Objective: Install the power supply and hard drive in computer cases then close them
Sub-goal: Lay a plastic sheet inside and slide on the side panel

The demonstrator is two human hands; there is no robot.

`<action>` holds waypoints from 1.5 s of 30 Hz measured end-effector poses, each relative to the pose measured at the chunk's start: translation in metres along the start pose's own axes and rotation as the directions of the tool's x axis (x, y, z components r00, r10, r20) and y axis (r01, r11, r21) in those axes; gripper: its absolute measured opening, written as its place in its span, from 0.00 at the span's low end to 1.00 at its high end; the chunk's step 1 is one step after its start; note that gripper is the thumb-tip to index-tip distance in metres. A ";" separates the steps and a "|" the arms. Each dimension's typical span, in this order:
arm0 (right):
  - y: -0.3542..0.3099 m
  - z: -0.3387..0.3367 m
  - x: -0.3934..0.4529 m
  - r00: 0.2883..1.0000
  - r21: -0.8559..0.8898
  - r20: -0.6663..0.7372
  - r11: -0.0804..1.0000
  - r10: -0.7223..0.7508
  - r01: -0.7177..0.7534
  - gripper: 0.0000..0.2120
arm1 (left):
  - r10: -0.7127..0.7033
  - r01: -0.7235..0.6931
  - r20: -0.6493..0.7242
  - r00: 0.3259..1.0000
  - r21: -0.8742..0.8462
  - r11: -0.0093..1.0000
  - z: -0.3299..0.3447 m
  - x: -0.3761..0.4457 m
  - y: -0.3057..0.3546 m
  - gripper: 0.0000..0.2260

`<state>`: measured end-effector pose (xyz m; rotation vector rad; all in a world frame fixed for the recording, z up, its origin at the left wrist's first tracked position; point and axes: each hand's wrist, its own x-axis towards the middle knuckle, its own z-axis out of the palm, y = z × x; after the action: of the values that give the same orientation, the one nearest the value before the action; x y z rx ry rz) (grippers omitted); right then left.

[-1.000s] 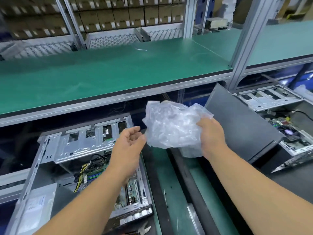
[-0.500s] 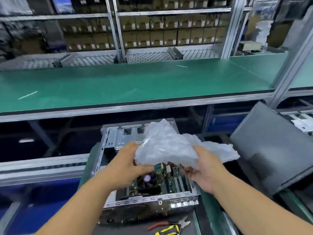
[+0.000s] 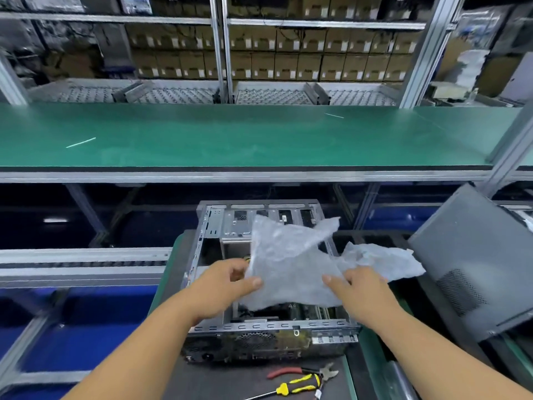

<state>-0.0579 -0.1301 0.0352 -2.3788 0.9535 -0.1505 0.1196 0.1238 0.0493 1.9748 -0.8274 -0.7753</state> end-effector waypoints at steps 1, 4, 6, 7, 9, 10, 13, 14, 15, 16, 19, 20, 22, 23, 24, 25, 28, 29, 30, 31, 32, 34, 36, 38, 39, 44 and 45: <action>-0.001 0.002 0.000 1.000 -0.024 0.006 0.999 0.027 -0.027 0.28 | -0.018 0.026 -0.053 0.998 0.138 0.990 0.002 0.004 -0.004 0.20; -0.013 0.008 -0.003 0.995 -0.243 0.070 0.969 0.072 -0.053 0.25 | -0.059 0.230 -0.335 0.940 0.496 0.838 0.011 0.013 0.000 0.23; -0.021 0.015 -0.009 1.000 -0.450 0.000 0.893 0.016 -0.015 0.17 | -0.032 0.323 -0.447 0.894 0.593 0.737 0.017 0.018 0.004 0.19; -0.025 0.018 -0.013 0.996 -0.480 -0.074 0.877 -0.047 0.006 0.14 | -0.019 0.355 -0.474 0.880 0.632 0.689 0.020 0.018 0.005 0.18; -0.028 0.022 -0.017 0.961 -0.424 -0.192 0.900 -0.197 0.099 0.21 | 0.000 0.381 -0.500 0.866 0.660 0.647 0.025 0.020 0.001 0.15; -0.029 0.023 -0.018 0.956 -0.348 -0.173 0.923 -0.238 0.167 0.25 | -0.015 0.368 -0.495 0.869 0.626 0.688 0.025 0.021 -0.001 0.14; -0.039 0.028 -0.012 0.987 0.032 0.044 0.987 -0.158 0.156 0.39 | -0.093 0.125 -0.365 0.926 0.065 0.990 0.015 0.021 -0.006 0.03; -0.042 0.029 -0.009 0.988 0.169 0.117 0.983 -0.097 0.077 0.43 | -0.092 0.043 -0.319 0.943 -0.159 0.986 0.010 0.020 -0.006 0.03; -0.045 0.030 -0.005 0.986 0.322 0.160 0.947 -0.040 -0.014 0.46 | -0.079 -0.009 -0.263 0.961 -0.317 0.948 0.005 0.018 -0.004 0.06; -0.046 0.031 -0.001 0.985 0.454 0.173 0.887 0.003 -0.082 0.48 | -0.047 -0.047 -0.211 0.976 -0.418 0.907 0.002 0.015 -0.004 0.09; -0.040 0.027 0.008 0.999 0.622 -0.004 0.783 0.035 -0.025 0.43 | 0.042 -0.101 -0.152 0.987 -0.410 0.906 -0.001 0.011 -0.004 0.14; -0.036 0.025 0.009 0.995 0.605 -0.098 0.795 0.015 0.047 0.40 | 0.055 -0.105 -0.151 0.987 -0.340 0.934 -0.002 0.009 -0.003 0.14; -0.026 0.024 0.008 0.975 0.507 -0.213 0.845 -0.068 0.169 0.35 | 0.071 -0.086 -0.089 0.993 -0.176 0.981 -0.001 0.005 0.000 0.12; -0.022 0.025 0.005 0.966 0.442 -0.225 0.871 -0.125 0.216 0.33 | 0.064 -0.067 -0.032 0.997 -0.072 0.995 0.001 0.002 0.002 0.13; -0.018 0.027 0.001 0.963 0.359 -0.215 0.904 -0.161 0.231 0.33 | 0.040 -0.041 0.022 0.999 0.046 0.998 0.004 -0.001 0.005 0.15; -0.015 0.030 -0.004 0.966 0.266 -0.193 0.938 -0.173 0.221 0.33 | 0.003 -0.011 0.050 0.999 0.166 0.986 0.009 -0.003 0.007 0.15; -0.012 0.037 -0.016 0.949 0.068 -0.198 0.962 -0.246 0.264 0.47 | -0.054 0.063 -0.032 0.998 0.414 0.908 0.024 0.000 0.011 0.20; -0.014 0.036 -0.019 0.934 0.033 -0.241 0.960 -0.262 0.278 0.47 | -0.053 0.097 -0.107 0.993 0.461 0.882 0.028 0.003 0.011 0.24; -0.018 0.034 -0.021 0.920 0.001 -0.296 0.963 -0.258 0.271 0.46 | -0.027 0.123 -0.196 0.980 0.499 0.858 0.032 0.006 0.010 0.26; -0.021 0.032 -0.023 0.906 -0.019 -0.354 0.970 -0.234 0.243 0.45 | 0.011 0.142 -0.280 0.960 0.520 0.842 0.035 0.009 0.008 0.29; -0.026 0.030 -0.024 0.894 0.008 -0.408 0.978 -0.186 0.207 0.46 | 0.030 0.172 -0.353 0.935 0.527 0.832 0.037 0.011 0.007 0.33; -0.034 0.026 -0.030 0.835 0.129 -0.522 0.952 -0.171 0.276 0.47 | 0.034 0.215 -0.434 0.900 0.512 0.832 0.042 0.012 0.003 0.45; -0.043 0.025 -0.035 0.715 0.154 -0.607 0.831 -0.348 0.535 0.38 | 0.089 0.194 -0.466 0.880 0.525 0.829 0.048 0.016 -0.007 0.52; -0.048 0.029 -0.033 0.661 0.101 -0.475 0.710 -0.581 0.697 0.31 | 0.169 0.182 -0.441 0.882 0.648 0.740 0.052 0.021 -0.016 0.51; -0.051 0.032 -0.028 0.684 0.050 -0.293 0.703 -0.668 0.709 0.29 | 0.179 0.192 -0.404 0.897 0.721 0.666 0.053 0.023 -0.019 0.46; -0.047 0.051 0.003 0.816 -0.338 0.542 0.837 -0.201 0.431 0.26 | 0.013 0.354 -0.434 0.901 0.753 0.555 0.048 0.031 -0.021 0.26; -0.046 0.052 0.006 0.782 -0.363 0.604 0.821 -0.153 0.441 0.25 | 0.045 0.349 -0.451 0.891 0.747 0.566 0.046 0.032 -0.019 0.25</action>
<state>-0.0097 -0.0832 0.0164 -2.7759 0.3252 0.7179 0.1080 0.0862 0.0050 2.9456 -0.8086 0.0549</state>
